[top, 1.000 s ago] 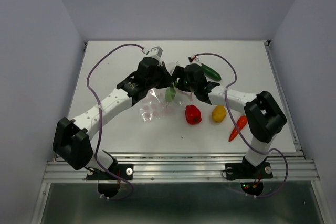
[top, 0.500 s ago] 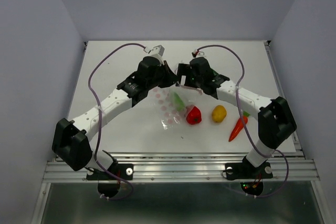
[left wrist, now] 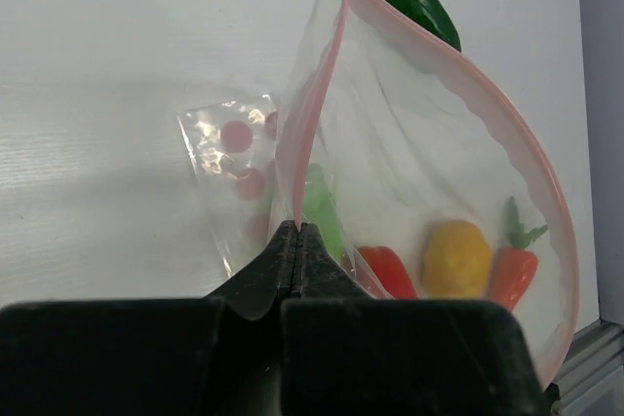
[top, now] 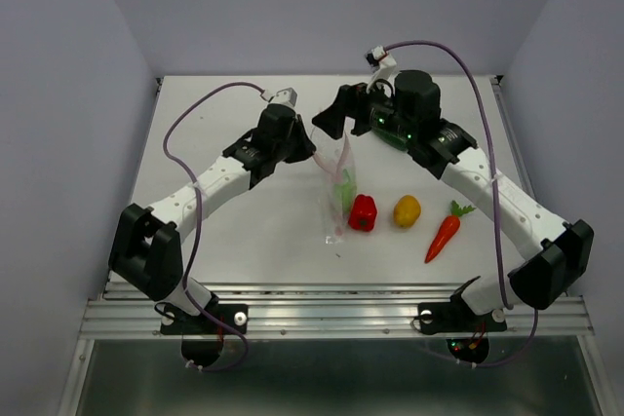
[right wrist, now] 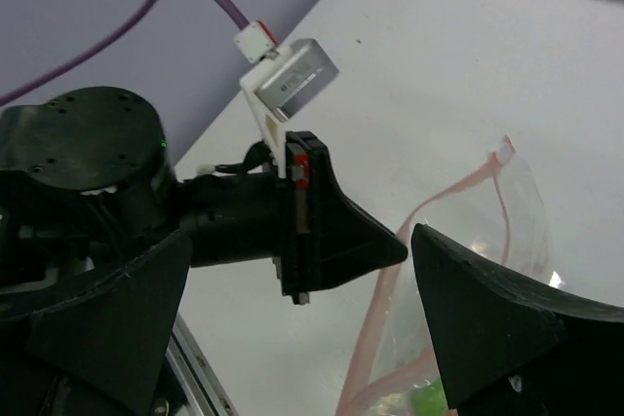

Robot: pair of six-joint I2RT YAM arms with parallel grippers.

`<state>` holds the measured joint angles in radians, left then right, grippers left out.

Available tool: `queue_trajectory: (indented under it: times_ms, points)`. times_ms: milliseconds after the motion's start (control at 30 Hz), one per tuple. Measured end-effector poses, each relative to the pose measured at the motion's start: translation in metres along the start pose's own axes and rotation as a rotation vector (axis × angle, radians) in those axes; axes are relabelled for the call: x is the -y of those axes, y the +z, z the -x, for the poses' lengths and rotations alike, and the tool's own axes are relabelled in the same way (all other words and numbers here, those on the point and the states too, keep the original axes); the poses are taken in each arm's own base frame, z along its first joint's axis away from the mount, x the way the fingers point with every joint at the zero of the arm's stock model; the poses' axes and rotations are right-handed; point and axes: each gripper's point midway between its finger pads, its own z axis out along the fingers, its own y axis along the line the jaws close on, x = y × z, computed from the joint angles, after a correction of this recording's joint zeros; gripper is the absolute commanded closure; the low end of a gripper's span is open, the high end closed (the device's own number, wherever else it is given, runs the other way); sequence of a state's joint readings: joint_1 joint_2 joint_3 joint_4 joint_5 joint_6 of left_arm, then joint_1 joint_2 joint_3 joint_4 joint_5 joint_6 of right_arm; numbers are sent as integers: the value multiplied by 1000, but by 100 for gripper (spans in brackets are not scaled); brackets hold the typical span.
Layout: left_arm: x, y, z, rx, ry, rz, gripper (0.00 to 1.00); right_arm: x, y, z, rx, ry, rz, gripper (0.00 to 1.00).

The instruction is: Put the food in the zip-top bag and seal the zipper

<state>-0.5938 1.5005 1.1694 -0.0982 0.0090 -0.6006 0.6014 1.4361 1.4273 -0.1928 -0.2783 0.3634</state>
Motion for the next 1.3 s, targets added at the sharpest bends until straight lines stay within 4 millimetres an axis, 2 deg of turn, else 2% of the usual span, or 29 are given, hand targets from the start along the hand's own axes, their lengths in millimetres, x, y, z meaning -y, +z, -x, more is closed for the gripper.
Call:
queue_trajectory:
  times_ms: [67, 133, 200, 267, 333, 433, 467, 500, 533, 567, 600, 667, 767, 900, 1000, 1067, 1200, 1267, 1300]
  points:
    - [-2, 2, -2, -6, 3, 5, 100, -11, -2, 10, 20, -14, 45, 0]
    - [-2, 1, -1, -5, 8, 6, 100, -13, -1, 13, 25, -15, 55, 0]
    - [1, 1, 2, 2, 15, 1, 100, -6, 2, 12, 26, -10, 29, 0]
    - [3, -1, 8, 13, 25, 1, 100, 13, 5, 12, 25, 12, -17, 0]
    - [6, -4, 16, 31, 40, 5, 100, 36, 5, 16, 31, 48, -63, 0]
    - [11, -9, 29, 58, 67, 5, 100, 94, -3, 27, 56, 108, -178, 0]
    - [13, -11, 34, 65, 76, 5, 100, 108, -6, 29, 64, 121, -205, 0]
    - [16, -14, 40, 77, 88, 5, 100, 134, -11, 31, 72, 139, -261, 0]
    - [18, -17, 47, 89, 103, 7, 100, 146, -14, 32, 75, 148, -285, 0]
    - [19, -20, 54, 102, 112, 10, 100, 173, -20, 31, 75, 161, -340, 0]
    - [21, -22, 60, 117, 124, 12, 100, 190, -23, 28, 68, 162, -373, 0]
    - [24, -27, 71, 138, 149, 15, 100, 219, -25, 17, 32, 128, -433, 0]
    - [26, -33, 83, 158, 190, 20, 100, 244, -19, -8, -64, 65, -472, 0]
    - [30, -37, 91, 170, 234, 22, 100, 281, 3, -48, -232, -46, -486, 0]
    - [29, -31, 91, 159, 253, 26, 100, 304, 15, -74, -331, -106, -480, 0]
    - [27, -21, 87, 137, 264, 34, 100, 315, 19, -90, -386, -127, -479, 0]
    - [13, 7, 63, 48, 281, 64, 100, 335, 23, -122, -487, -155, -480, 1]
    - [6, 17, 51, 3, 287, 75, 100, 343, 24, -132, -517, -164, -485, 6]
    - [3, 21, 45, -20, 288, 79, 100, 344, 24, -135, -525, -163, -486, 20]
